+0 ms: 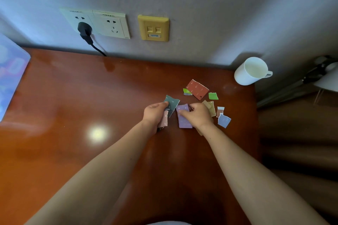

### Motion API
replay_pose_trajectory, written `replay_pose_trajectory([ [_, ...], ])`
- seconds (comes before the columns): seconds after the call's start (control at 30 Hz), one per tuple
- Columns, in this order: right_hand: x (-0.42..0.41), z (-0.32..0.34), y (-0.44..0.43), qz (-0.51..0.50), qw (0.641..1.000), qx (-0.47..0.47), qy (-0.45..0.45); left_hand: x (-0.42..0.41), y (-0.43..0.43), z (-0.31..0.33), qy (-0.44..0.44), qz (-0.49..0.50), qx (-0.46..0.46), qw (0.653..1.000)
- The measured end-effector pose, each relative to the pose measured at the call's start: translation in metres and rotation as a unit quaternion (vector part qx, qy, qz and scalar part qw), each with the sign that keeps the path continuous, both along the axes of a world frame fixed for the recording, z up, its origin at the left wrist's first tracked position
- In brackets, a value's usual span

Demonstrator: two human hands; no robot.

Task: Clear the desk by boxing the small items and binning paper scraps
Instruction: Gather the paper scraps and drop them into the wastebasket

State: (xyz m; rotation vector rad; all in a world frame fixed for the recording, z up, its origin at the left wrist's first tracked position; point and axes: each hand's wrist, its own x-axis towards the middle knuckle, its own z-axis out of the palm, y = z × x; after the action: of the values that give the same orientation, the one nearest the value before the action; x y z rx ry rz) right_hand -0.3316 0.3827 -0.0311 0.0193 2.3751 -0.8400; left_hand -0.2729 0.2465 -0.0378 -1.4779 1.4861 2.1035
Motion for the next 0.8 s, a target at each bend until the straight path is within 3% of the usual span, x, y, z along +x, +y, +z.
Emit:
replay_pose_trajectory([
  [0.1,0.018,0.023,0.003,-0.132,0.979,-0.13,-0.087,0.009,0.0,0.017,-0.01,-0.001,0.037,0.999],
  [0.37,0.074,0.074,0.002,-0.242,0.935,-0.224,-0.131,0.049,0.003,0.06,0.033,-0.028,0.074,0.996],
  [0.47,0.094,0.086,-0.001,-0.26,0.913,-0.274,-0.155,0.067,0.002,0.071,0.044,-0.037,0.074,0.996],
  [0.8,0.144,0.105,-0.023,-0.253,0.901,-0.32,-0.146,0.115,-0.019,0.08,0.078,-0.05,0.085,0.992],
])
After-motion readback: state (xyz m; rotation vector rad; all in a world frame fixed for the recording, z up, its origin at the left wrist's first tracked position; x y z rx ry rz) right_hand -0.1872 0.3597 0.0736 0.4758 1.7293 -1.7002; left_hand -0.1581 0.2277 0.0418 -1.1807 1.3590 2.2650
